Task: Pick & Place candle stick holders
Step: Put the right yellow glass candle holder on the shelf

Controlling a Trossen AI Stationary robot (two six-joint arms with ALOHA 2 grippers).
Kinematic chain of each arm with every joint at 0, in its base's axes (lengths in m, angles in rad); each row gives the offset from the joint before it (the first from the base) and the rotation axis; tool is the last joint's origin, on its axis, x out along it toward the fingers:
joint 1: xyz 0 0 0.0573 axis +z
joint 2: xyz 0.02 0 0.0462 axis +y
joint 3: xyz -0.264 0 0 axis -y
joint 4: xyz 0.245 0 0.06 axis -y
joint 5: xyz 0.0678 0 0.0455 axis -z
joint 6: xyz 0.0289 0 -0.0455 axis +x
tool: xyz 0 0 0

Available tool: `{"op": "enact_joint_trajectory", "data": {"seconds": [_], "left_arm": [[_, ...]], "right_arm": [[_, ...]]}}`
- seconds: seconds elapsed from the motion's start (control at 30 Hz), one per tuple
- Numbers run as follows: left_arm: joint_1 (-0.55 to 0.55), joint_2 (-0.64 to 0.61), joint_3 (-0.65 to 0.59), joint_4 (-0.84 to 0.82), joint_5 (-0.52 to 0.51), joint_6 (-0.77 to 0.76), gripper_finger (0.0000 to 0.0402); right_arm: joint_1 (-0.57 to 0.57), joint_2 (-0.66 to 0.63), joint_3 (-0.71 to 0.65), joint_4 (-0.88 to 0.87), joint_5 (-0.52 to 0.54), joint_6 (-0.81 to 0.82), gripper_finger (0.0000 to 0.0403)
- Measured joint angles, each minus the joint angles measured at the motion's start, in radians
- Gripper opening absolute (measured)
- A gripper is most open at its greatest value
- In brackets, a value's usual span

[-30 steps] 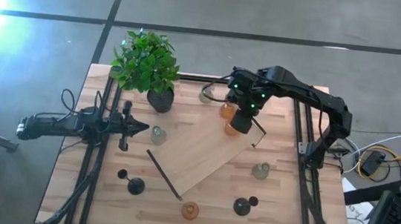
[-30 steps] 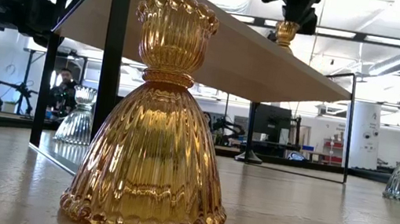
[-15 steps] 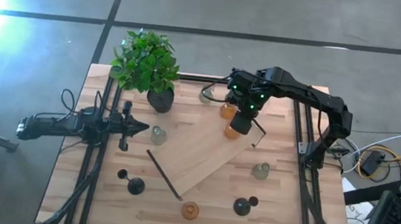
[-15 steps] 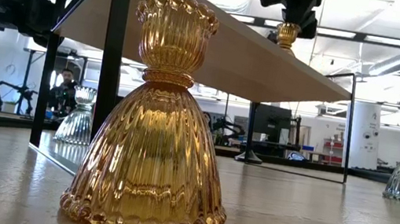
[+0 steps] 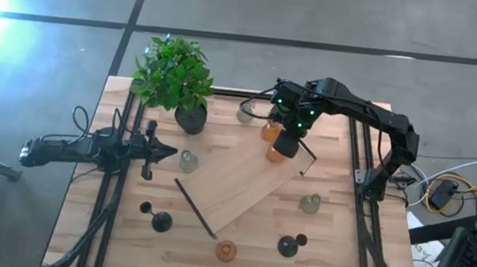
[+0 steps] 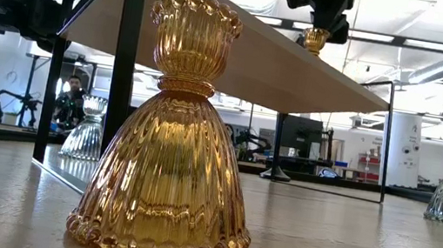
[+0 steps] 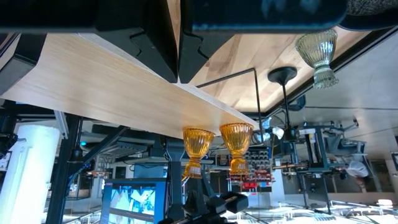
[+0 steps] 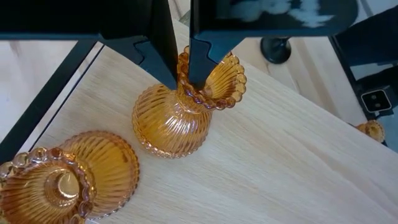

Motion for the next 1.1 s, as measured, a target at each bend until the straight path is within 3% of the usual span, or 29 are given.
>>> {"op": "enact_joint_trajectory", "data": {"seconds": [0.3, 0.67, 1.1], "left_arm": [[0.0, 0.0, 0.0, 0.0, 0.0, 0.0, 0.0019], [0.0, 0.0, 0.0, 0.0, 0.0, 0.0, 0.0019], [0.0, 0.0, 0.0, 0.0, 0.0, 0.0, 0.0019]], "right_arm": [[0.0, 0.0, -0.001, 0.008, 0.003, -0.015, 0.0016], [0.0, 0.005, 0.002, 0.007, 0.067, -0.021, 0.0081], [0.0, 0.001, 0.003, 0.012, 0.061, -0.031, 0.0114]]}}
